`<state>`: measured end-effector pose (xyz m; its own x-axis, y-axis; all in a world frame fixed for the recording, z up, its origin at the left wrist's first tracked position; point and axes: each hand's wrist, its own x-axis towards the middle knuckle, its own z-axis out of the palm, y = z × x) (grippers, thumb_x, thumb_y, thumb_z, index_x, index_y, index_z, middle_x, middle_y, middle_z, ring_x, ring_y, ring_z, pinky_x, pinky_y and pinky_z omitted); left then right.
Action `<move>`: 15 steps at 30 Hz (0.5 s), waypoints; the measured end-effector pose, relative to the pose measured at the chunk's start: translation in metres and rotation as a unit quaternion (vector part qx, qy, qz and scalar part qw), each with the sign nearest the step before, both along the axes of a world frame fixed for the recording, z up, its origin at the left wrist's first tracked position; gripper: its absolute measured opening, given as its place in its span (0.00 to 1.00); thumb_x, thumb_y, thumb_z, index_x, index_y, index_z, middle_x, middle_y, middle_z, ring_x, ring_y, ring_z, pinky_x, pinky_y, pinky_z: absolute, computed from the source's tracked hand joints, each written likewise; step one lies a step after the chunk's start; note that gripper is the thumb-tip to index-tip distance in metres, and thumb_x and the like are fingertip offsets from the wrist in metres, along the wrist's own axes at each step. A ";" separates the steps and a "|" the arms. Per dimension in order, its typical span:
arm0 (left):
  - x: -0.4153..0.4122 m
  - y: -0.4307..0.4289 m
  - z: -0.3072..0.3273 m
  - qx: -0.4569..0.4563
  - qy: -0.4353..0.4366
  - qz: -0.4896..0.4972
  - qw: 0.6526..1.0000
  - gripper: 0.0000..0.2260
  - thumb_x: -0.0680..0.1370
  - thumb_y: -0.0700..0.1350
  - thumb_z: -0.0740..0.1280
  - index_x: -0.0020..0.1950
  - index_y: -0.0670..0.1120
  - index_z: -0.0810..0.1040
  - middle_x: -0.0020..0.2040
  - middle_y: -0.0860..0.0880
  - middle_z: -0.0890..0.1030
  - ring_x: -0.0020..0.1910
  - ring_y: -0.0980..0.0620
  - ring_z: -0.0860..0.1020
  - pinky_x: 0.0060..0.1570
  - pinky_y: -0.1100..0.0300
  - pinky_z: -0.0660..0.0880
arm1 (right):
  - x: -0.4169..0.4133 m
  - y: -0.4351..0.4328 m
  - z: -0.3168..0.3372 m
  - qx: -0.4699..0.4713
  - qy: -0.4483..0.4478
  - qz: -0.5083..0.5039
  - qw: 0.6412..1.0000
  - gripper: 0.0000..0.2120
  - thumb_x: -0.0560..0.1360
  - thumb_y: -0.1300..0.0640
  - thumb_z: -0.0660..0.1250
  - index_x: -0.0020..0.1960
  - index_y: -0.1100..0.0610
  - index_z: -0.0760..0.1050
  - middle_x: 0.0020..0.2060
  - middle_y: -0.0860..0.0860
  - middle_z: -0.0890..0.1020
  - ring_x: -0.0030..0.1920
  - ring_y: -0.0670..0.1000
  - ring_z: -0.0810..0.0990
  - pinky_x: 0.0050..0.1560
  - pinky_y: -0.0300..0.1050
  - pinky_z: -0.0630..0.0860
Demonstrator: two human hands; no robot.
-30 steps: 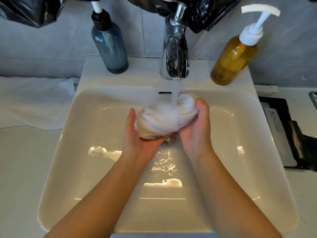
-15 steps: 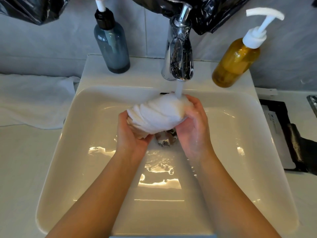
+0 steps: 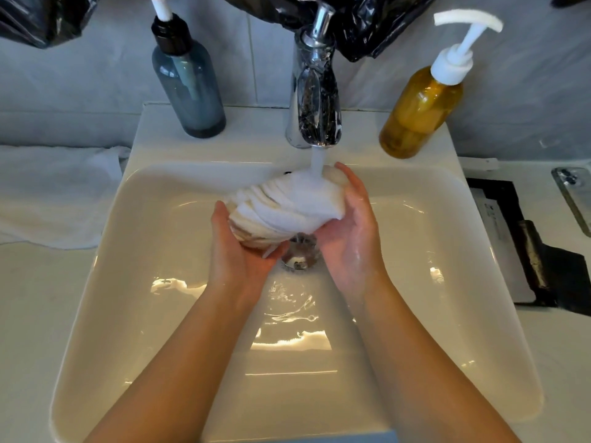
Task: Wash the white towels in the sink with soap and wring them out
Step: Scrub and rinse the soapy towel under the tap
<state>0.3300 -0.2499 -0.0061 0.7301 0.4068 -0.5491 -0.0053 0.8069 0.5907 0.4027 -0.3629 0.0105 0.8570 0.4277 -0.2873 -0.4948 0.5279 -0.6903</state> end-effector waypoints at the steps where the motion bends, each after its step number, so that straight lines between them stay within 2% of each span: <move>1: 0.001 -0.002 0.001 -0.003 0.002 -0.027 1.000 0.22 0.82 0.61 0.53 0.62 0.50 0.79 0.54 0.47 0.85 0.51 0.49 0.83 0.47 0.54 0.78 | 0.002 -0.001 0.000 0.002 0.015 -0.016 1.000 0.24 0.77 0.54 0.65 0.71 0.60 0.70 0.62 0.59 0.78 0.62 0.57 0.77 0.61 0.54 0.72; 3: 0.003 -0.006 0.004 -0.009 -0.006 -0.072 0.997 0.19 0.83 0.57 0.55 0.59 0.48 0.80 0.52 0.46 0.85 0.48 0.49 0.84 0.47 0.54 0.77 | 0.009 -0.005 0.001 0.015 0.044 -0.050 0.998 0.23 0.77 0.53 0.61 0.69 0.64 0.71 0.60 0.60 0.80 0.62 0.58 0.78 0.60 0.52 0.74; 6: 0.001 -0.011 0.006 -0.027 -0.058 -0.110 0.992 0.15 0.80 0.49 0.60 0.59 0.42 0.79 0.61 0.41 0.80 0.61 0.42 0.78 0.65 0.46 0.72 | 0.017 -0.018 -0.002 0.073 0.074 -0.100 0.989 0.17 0.80 0.54 0.51 0.57 0.60 0.76 0.47 0.56 0.83 0.50 0.55 0.82 0.50 0.44 0.78; 8: 0.000 -0.015 0.004 -0.040 -0.093 -0.115 0.988 0.13 0.77 0.46 0.61 0.56 0.41 0.78 0.62 0.39 0.77 0.64 0.40 0.75 0.70 0.43 0.66 | 0.021 -0.024 -0.006 0.095 0.088 -0.132 0.983 0.17 0.81 0.53 0.50 0.52 0.58 0.77 0.44 0.55 0.82 0.49 0.54 0.81 0.51 0.45 0.76; 10: 0.001 -0.017 0.004 -0.050 -0.110 -0.109 0.987 0.13 0.77 0.47 0.61 0.55 0.42 0.79 0.61 0.39 0.78 0.64 0.40 0.75 0.70 0.41 0.66 | 0.023 -0.025 -0.008 0.095 0.099 -0.152 0.979 0.17 0.81 0.52 0.50 0.51 0.57 0.77 0.44 0.56 0.81 0.51 0.55 0.80 0.56 0.48 0.74; 11: 0.001 -0.018 0.004 -0.055 -0.111 -0.104 0.987 0.14 0.78 0.48 0.60 0.57 0.42 0.78 0.61 0.40 0.79 0.64 0.40 0.76 0.69 0.42 0.68 | 0.024 -0.025 -0.009 0.094 0.106 -0.158 0.977 0.17 0.81 0.52 0.50 0.52 0.57 0.76 0.45 0.56 0.80 0.52 0.55 0.79 0.58 0.49 0.73; 13: 0.001 -0.018 0.005 -0.049 -0.103 -0.093 0.989 0.17 0.80 0.50 0.59 0.64 0.44 0.76 0.64 0.41 0.79 0.63 0.41 0.78 0.66 0.45 0.71 | 0.024 -0.025 -0.009 0.095 0.120 -0.166 0.974 0.17 0.81 0.52 0.50 0.53 0.57 0.76 0.45 0.56 0.80 0.51 0.55 0.80 0.56 0.48 0.75; 15: 0.002 -0.017 0.001 -0.021 -0.080 -0.094 0.992 0.20 0.77 0.50 0.62 0.68 0.45 0.74 0.67 0.42 0.78 0.62 0.42 0.78 0.63 0.48 0.72 | 0.024 -0.026 -0.009 0.095 0.130 -0.163 0.973 0.18 0.81 0.51 0.51 0.51 0.56 0.78 0.45 0.55 0.82 0.48 0.54 0.82 0.54 0.46 0.77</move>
<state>0.3317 -0.2667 -0.0046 0.8703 0.2349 -0.4329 0.0554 0.8266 0.5601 0.4269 -0.3887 0.0015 0.8648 0.2117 -0.4554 -0.4247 0.7923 -0.4381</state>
